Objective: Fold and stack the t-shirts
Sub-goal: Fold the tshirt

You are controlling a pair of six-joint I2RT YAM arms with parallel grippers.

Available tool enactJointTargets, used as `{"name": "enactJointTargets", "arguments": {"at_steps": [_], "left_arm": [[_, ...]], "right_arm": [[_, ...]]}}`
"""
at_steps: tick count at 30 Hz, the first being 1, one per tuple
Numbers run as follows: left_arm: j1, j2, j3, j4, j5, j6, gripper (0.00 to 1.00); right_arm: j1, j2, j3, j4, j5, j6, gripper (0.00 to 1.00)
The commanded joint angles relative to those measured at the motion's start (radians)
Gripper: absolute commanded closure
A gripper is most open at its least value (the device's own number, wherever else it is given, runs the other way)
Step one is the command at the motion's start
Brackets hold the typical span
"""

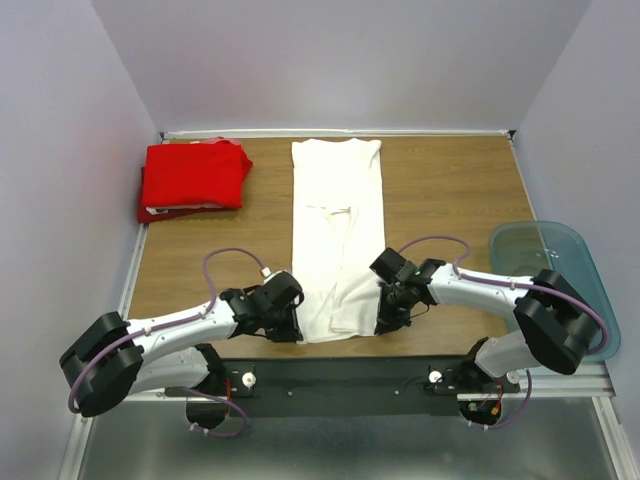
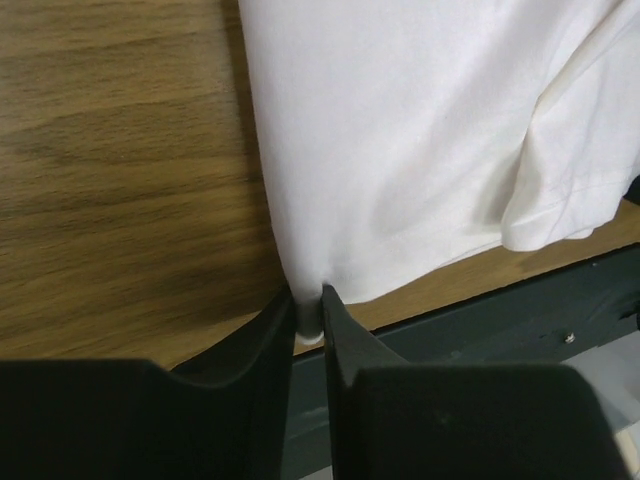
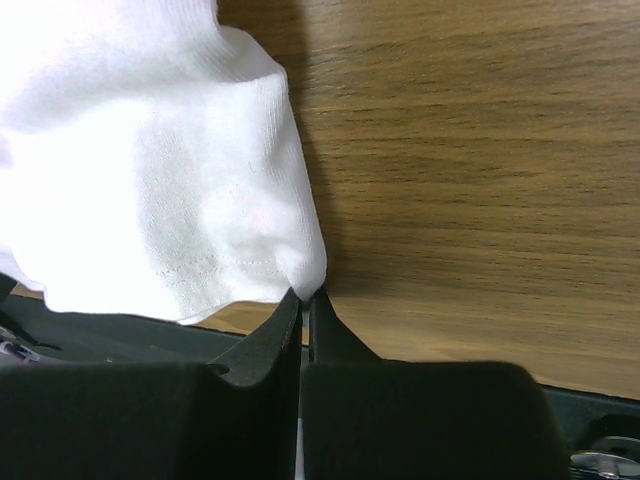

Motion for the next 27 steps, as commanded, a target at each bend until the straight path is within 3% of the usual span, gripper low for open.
{"name": "enactJointTargets", "arguments": {"at_steps": [1, 4, 7, 17, 27], "left_arm": [[-0.01, 0.001, -0.062, -0.017, 0.033, -0.01, 0.89], [-0.011, -0.013, -0.064, 0.006, 0.039, -0.006, 1.0], [-0.011, -0.042, -0.045, 0.029, 0.028, -0.016, 1.0], [0.018, -0.061, 0.165, 0.0, -0.148, 0.02, 1.0], [0.257, 0.082, 0.292, 0.102, -0.13, 0.243, 1.0]], "right_arm": [[0.008, 0.014, 0.001, -0.005, 0.05, -0.003, 0.92], [0.008, -0.009, -0.003, -0.021, 0.055, -0.004, 0.94], [0.008, -0.052, -0.005, -0.039, 0.06, 0.005, 1.0], [0.008, -0.087, 0.187, -0.105, 0.141, 0.0, 0.99], [-0.052, 0.035, 0.346, -0.122, 0.296, -0.047, 0.99]]}}
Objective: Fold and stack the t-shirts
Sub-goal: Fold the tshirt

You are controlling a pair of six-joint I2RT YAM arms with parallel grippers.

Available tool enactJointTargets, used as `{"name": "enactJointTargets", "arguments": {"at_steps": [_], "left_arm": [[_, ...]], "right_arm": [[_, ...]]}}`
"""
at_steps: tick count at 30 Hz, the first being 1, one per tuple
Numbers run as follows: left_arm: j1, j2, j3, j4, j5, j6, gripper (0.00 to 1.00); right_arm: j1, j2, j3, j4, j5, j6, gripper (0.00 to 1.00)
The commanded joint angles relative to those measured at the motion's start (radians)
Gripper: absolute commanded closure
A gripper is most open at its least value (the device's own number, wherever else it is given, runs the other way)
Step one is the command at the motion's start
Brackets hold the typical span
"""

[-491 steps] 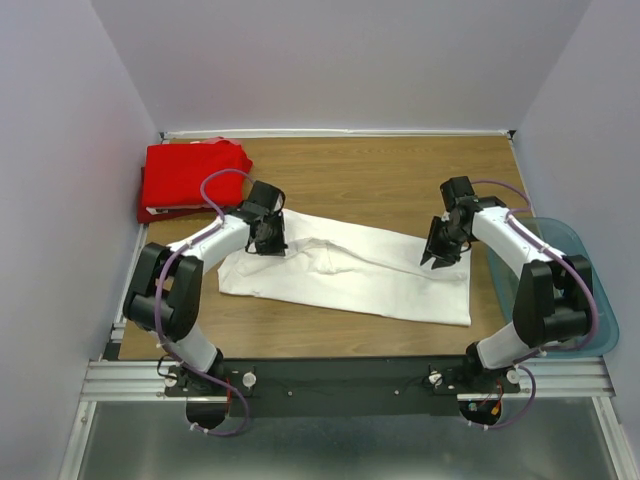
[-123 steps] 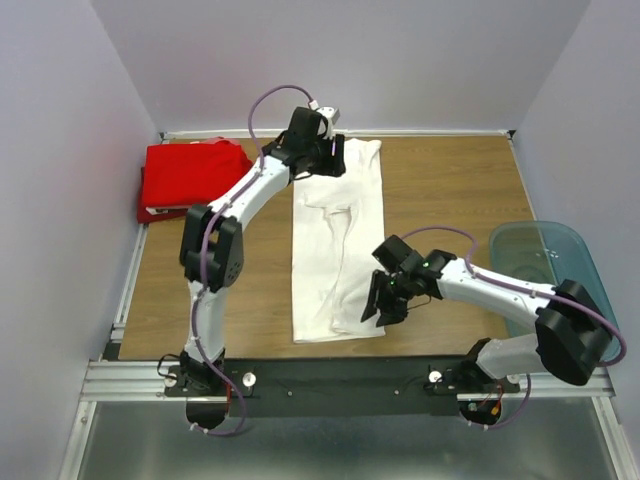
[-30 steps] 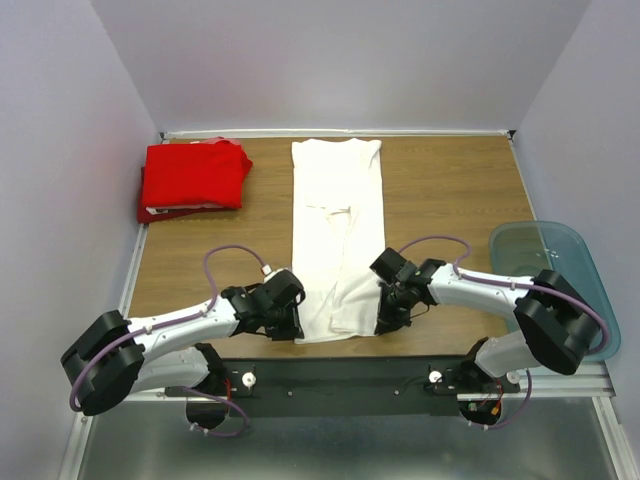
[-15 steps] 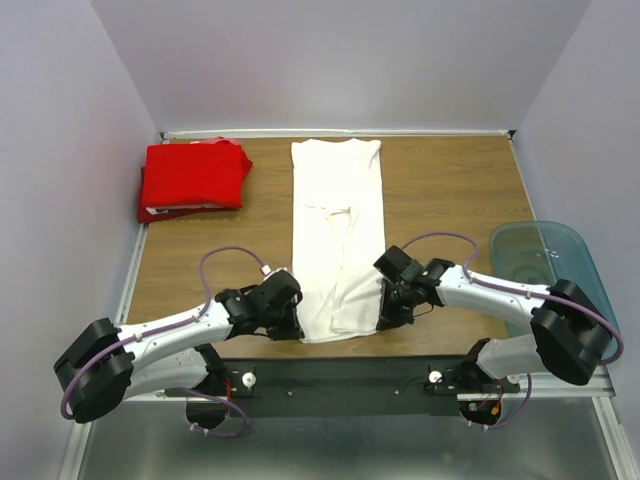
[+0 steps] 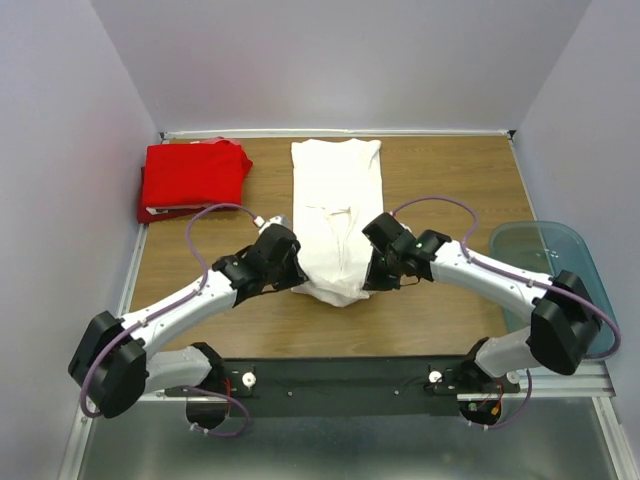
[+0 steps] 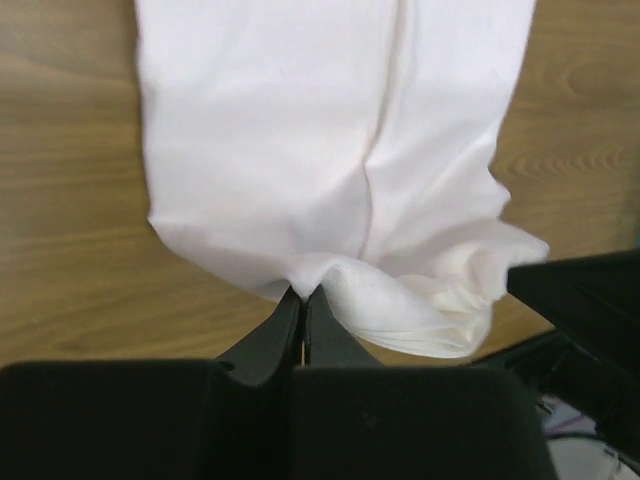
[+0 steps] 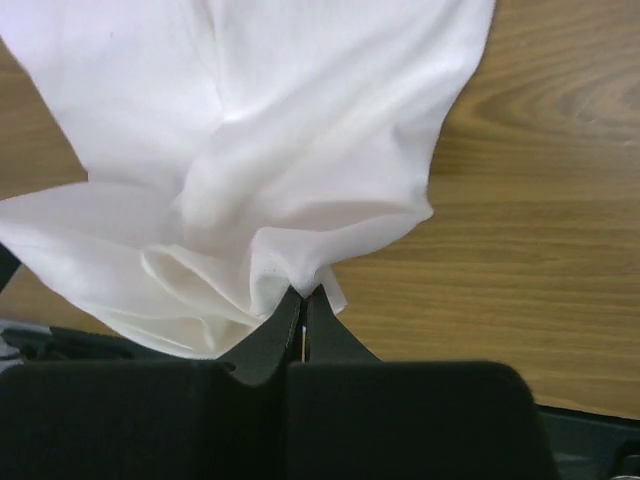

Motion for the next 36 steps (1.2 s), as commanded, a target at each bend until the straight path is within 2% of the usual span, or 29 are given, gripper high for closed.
{"name": "enactJointTargets", "arguments": {"at_steps": [1, 4, 7, 11, 17, 30, 36], "left_arm": [[0.109, 0.065, 0.052, 0.059, -0.008, 0.133, 1.0], [0.163, 0.124, 0.107, 0.119, 0.012, 0.215, 1.0], [0.243, 0.268, 0.187, 0.166, 0.085, 0.3, 1.0], [0.307, 0.427, 0.315, 0.176, 0.147, 0.373, 1.0], [0.382, 0.582, 0.487, 0.156, 0.195, 0.436, 1.0], [0.439, 0.784, 0.656, 0.11, 0.322, 0.527, 1.0], [0.451, 0.827, 0.705, 0.081, 0.301, 0.541, 1.0]], "right_arm": [[-0.059, 0.075, 0.092, -0.023, 0.12, -0.046, 1.0], [-0.119, 0.172, 0.16, -0.023, 0.156, -0.075, 0.99], [-0.188, 0.279, 0.29, -0.023, 0.16, -0.126, 1.0], [-0.253, 0.411, 0.437, -0.023, 0.144, -0.177, 0.99], [-0.32, 0.586, 0.588, -0.034, 0.101, -0.2, 0.99], [-0.368, 0.686, 0.714, -0.06, 0.085, -0.203, 0.99], [-0.377, 0.719, 0.766, -0.074, 0.077, -0.203, 0.99]]}}
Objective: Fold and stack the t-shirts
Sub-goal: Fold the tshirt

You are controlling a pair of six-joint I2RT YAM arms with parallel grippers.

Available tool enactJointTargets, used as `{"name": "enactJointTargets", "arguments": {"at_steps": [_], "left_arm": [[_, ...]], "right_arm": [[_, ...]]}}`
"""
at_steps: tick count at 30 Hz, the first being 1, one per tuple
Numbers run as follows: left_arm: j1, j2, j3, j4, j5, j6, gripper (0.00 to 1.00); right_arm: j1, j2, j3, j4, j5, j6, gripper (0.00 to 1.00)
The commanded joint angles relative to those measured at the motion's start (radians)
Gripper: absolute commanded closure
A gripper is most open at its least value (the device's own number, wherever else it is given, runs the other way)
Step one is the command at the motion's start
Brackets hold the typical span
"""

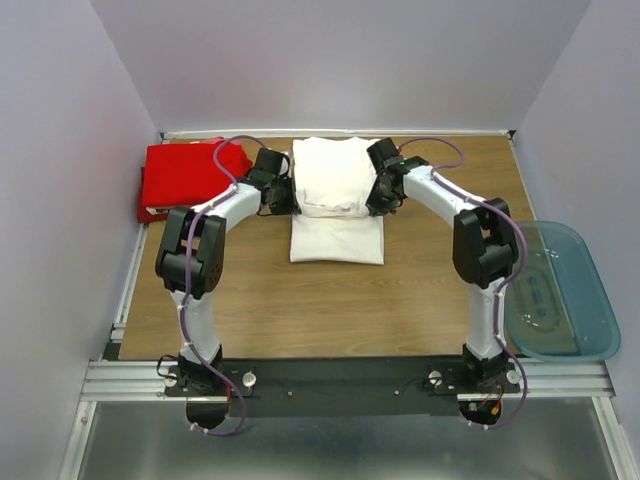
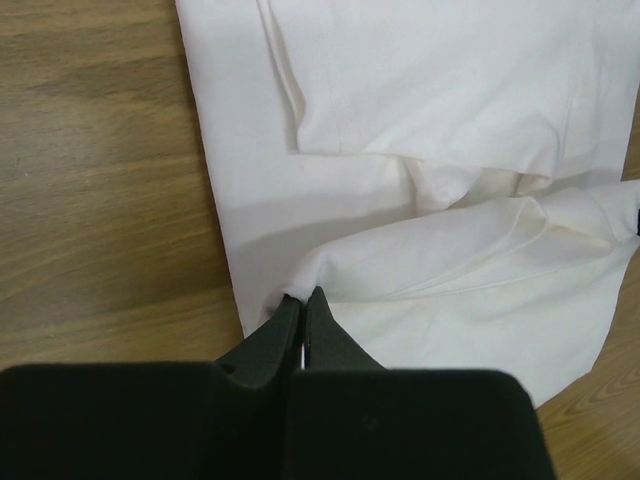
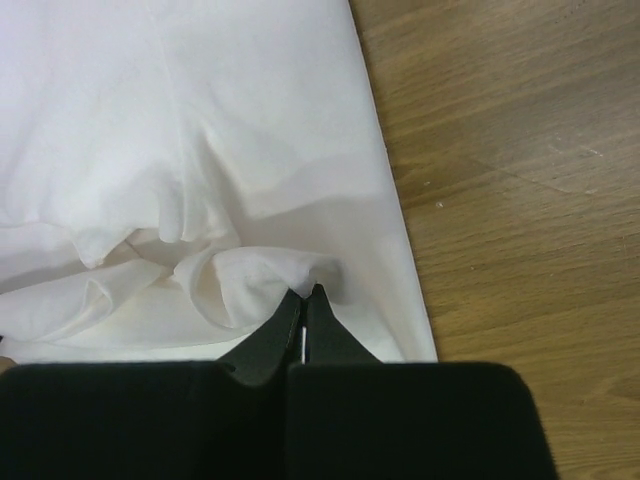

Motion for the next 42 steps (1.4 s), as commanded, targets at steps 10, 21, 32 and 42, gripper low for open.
{"name": "enactJointTargets", "arguments": {"at_steps": [10, 21, 32, 42], "left_arm": [[0.063, 0.013, 0.176, -0.055, -0.044, 0.029, 0.07], [0.045, -0.142, -0.097, -0.066, -0.01, 0.158, 0.07], [0.028, -0.278, -0.391, -0.002, 0.036, 0.132, 0.09], [0.024, -0.333, -0.435, 0.009, 0.036, 0.115, 0.09]], "right_arm": [[-0.028, 0.051, 0.178, -0.045, -0.021, -0.052, 0.34], [-0.037, -0.075, -0.018, -0.051, -0.093, -0.104, 0.3], [-0.024, -0.223, -0.33, 0.01, -0.187, -0.085, 0.36], [0.002, -0.25, -0.437, 0.042, -0.208, -0.045, 0.46]]}}
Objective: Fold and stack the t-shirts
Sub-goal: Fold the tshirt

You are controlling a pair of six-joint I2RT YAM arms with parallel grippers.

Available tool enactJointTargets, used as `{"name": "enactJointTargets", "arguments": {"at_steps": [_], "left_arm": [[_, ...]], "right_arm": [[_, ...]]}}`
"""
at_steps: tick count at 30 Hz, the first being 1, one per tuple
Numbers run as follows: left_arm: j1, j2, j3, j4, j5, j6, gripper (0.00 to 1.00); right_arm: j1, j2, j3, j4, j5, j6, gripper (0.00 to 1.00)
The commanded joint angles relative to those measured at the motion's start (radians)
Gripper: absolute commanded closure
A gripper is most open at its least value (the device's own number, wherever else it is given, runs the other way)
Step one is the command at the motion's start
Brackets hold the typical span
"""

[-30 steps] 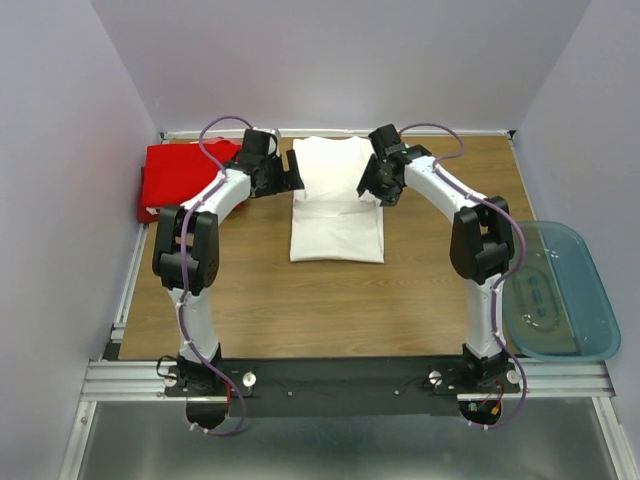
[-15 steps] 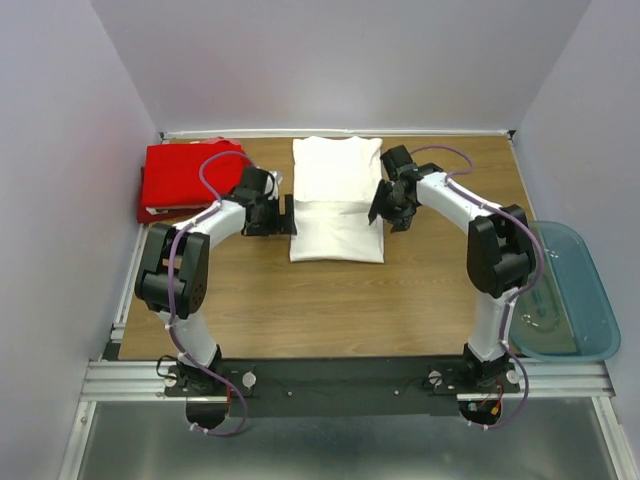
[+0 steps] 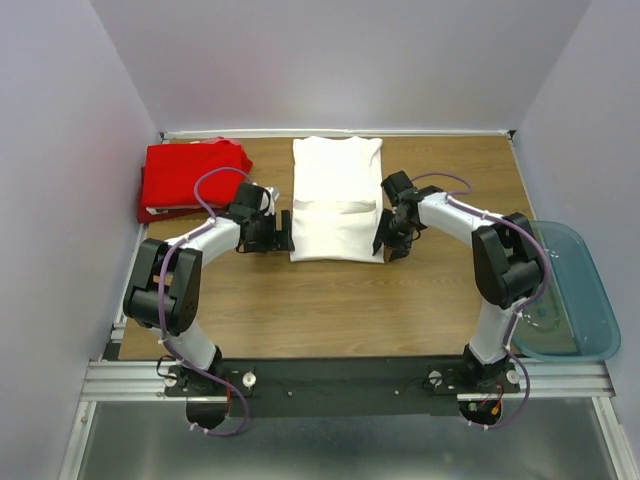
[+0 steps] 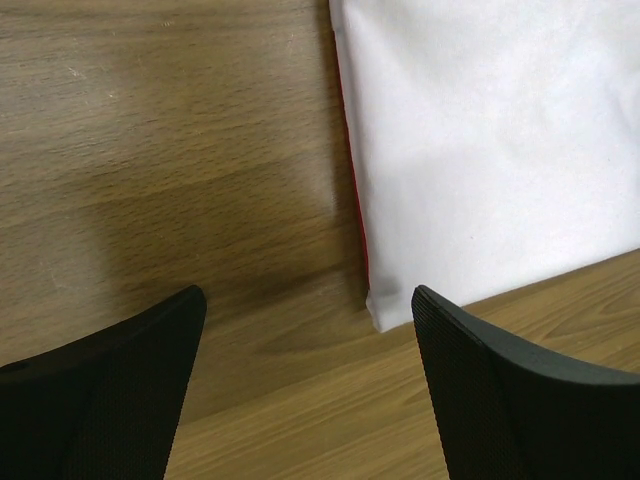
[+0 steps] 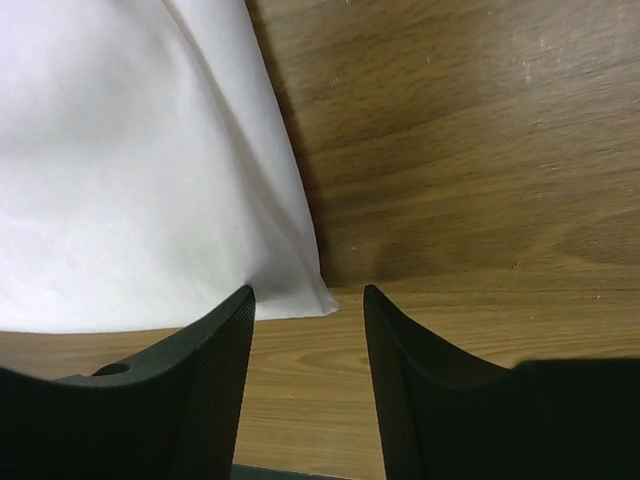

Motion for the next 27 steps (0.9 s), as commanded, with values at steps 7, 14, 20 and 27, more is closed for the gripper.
{"name": "enactJointTargets", "arguments": {"at_steps": [7, 14, 20, 27], "left_arm": [[-0.005, -0.047, -0.025, 0.013, 0.019, -0.011, 0.09], [-0.011, -0.054, -0.03, 0.007, 0.025, 0.003, 0.12], [-0.027, -0.039, -0.031, -0.001, 0.025, 0.004, 0.18], [-0.047, 0.009, -0.025, -0.01, 0.037, 0.006, 0.23]], "right_arm": [[0.016, -0.042, -0.099, 0.047, -0.015, 0.044, 0.53], [0.015, -0.006, -0.1, 0.056, 0.016, 0.03, 0.69], [0.015, 0.012, -0.102, 0.068, 0.014, 0.03, 0.8], [0.016, 0.015, -0.091, 0.07, 0.011, 0.03, 0.85]]}}
